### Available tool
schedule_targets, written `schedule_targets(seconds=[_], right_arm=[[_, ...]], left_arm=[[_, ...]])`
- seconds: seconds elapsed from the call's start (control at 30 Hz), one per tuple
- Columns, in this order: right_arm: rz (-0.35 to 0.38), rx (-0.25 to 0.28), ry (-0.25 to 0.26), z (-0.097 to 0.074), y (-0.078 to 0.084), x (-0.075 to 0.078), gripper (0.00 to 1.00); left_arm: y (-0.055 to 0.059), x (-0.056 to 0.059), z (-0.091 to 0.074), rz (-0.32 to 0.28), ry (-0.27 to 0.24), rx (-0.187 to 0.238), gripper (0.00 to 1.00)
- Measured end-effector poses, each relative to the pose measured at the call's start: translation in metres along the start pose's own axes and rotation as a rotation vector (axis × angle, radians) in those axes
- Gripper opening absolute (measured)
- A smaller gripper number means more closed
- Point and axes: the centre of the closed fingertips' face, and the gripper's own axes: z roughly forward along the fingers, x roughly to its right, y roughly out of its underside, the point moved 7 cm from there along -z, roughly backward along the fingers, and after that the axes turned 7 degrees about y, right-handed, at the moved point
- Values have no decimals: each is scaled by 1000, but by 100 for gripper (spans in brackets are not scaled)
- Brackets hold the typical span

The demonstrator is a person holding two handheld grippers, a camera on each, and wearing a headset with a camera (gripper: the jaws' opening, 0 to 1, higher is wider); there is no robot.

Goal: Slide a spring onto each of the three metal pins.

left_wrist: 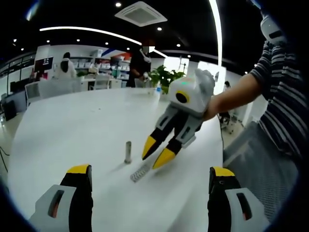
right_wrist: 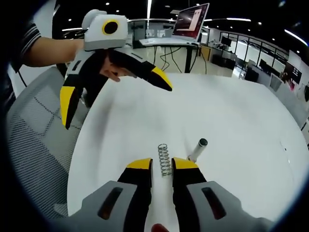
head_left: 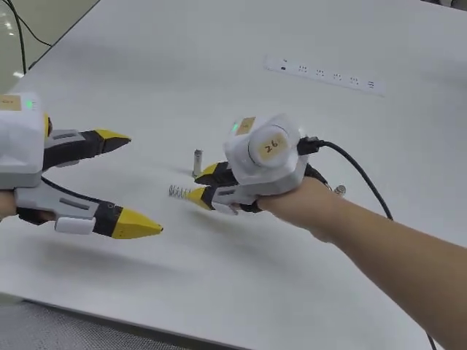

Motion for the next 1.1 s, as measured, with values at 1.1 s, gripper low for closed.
schedule_targets(seconds=[1.1], right_arm=[[-70,-51,-3,1,12,-2,8]], left_arm=[[-1,5,4,-1,5,-13,98]])
